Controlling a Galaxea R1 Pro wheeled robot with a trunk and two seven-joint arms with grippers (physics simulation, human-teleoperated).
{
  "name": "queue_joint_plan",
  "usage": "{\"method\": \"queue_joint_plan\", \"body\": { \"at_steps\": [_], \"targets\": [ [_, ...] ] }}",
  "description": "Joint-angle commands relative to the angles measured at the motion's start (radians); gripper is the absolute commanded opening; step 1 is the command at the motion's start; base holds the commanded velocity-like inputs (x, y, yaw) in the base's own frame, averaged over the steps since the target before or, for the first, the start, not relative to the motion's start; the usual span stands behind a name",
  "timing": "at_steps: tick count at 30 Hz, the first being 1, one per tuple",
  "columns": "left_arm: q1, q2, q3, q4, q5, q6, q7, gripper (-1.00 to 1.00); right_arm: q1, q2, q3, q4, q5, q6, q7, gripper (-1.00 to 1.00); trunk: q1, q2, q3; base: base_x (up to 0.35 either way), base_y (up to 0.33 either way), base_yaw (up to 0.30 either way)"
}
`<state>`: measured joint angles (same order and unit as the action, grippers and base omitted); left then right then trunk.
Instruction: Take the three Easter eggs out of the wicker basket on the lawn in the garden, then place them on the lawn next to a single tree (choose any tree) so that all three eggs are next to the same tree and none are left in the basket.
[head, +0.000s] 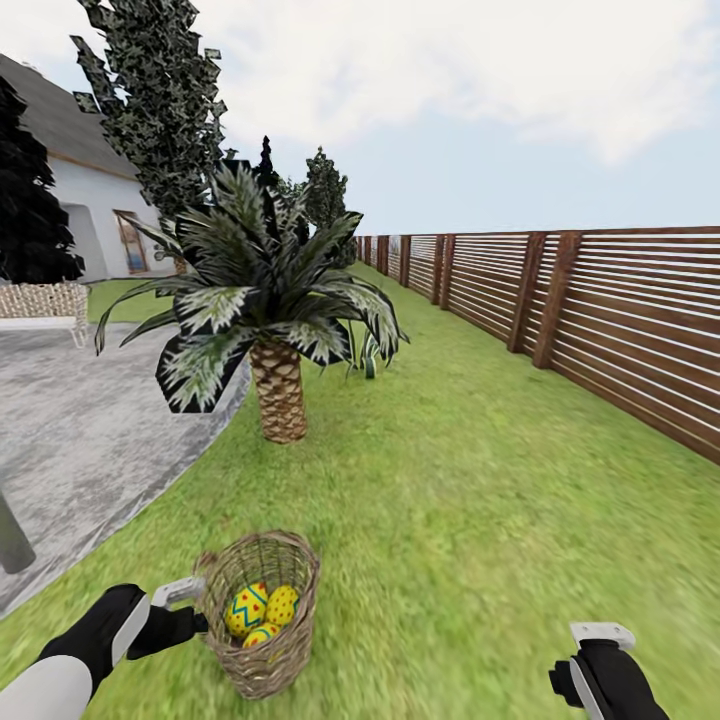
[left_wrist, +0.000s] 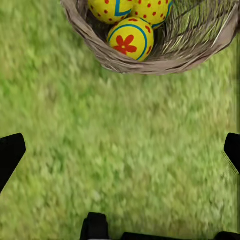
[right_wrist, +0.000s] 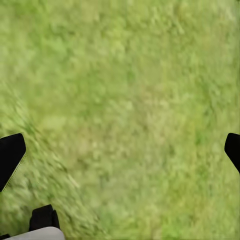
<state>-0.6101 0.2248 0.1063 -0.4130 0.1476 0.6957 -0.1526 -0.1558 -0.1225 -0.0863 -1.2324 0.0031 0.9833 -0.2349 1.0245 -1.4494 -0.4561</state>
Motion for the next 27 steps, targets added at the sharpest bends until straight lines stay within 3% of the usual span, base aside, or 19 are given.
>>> {"method": "queue_joint_plan", "body": {
  "at_steps": [1, 17, 27],
  "targets": [
    [0.000, -0.002, 0.004, -0.001, 0.003, 0.006, -0.001, 1.00, -0.001, 0.000, 0.000, -0.001, 0.001, 0.005, -0.001, 1.00, 0.001, -0.001, -0.001, 0.317, 0.000, 0.000],
    [0.000, 0.009, 0.008, -0.002, 0.004, 0.005, -0.001, 1.00, -0.001, 0.001, 0.000, -0.001, 0.003, 0.005, -0.001, 1.00, 0.001, -0.001, -0.001, 0.280, 0.000, 0.000],
    [0.000, 0.016, 0.009, -0.004, 0.004, 0.005, -0.001, 1.00, -0.001, 0.001, 0.001, 0.000, 0.004, 0.005, -0.001, 1.00, 0.001, -0.001, -0.001, 0.052, 0.000, 0.000]
  ]
}}
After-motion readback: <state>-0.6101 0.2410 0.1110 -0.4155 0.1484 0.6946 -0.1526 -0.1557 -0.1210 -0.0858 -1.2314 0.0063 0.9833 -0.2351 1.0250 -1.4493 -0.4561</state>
